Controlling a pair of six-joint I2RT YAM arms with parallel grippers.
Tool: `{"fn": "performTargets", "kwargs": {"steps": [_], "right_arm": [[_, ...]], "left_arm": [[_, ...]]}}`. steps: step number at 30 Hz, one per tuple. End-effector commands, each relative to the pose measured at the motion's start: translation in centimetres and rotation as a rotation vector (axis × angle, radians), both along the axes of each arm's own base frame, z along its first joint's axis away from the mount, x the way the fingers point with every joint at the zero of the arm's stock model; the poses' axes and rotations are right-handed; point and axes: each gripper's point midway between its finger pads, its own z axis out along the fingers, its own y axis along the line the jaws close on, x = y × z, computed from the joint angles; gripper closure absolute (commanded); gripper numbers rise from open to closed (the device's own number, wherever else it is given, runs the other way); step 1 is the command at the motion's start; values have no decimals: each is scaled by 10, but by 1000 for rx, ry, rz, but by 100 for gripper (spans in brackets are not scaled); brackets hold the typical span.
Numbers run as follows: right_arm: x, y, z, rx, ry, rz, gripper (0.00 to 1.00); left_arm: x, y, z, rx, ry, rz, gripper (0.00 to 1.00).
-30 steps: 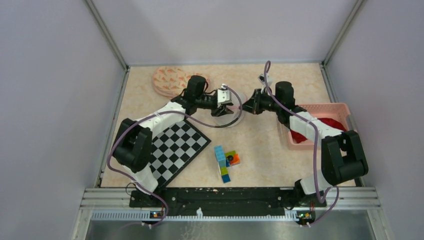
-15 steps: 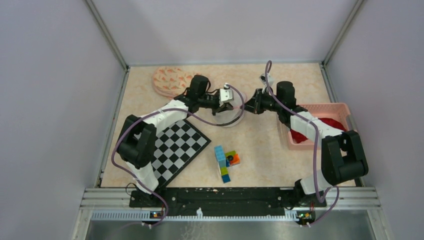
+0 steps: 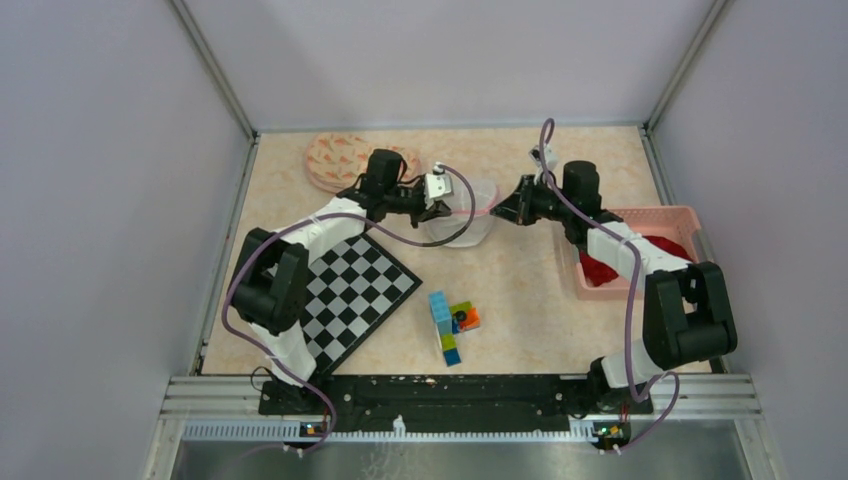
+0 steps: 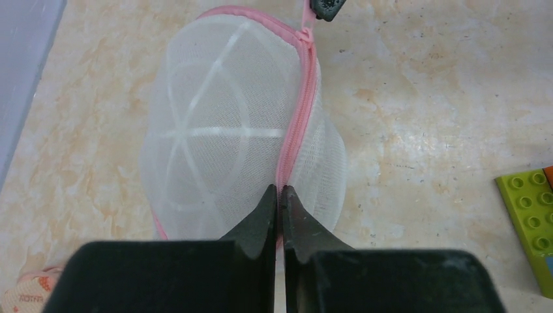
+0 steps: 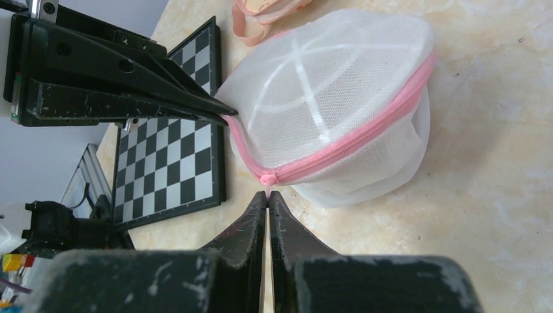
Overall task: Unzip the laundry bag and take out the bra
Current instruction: Unzip the laundry bag at the center of the board.
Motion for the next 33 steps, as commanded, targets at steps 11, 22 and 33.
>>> {"fn": "performTargets", "kwargs": {"steps": [11, 22, 33], "right_arm": [[-7, 22, 39, 23, -140, 79, 100], [-11, 30, 43, 25, -155, 99, 100], [-13, 31, 46, 25, -161, 107, 100]], "left_arm": [[-24, -20, 63, -140, -99, -83, 51], [-33, -40, 47, -107, -50, -113, 50], [-24, -35, 22, -33, -27, -67, 65]]}}
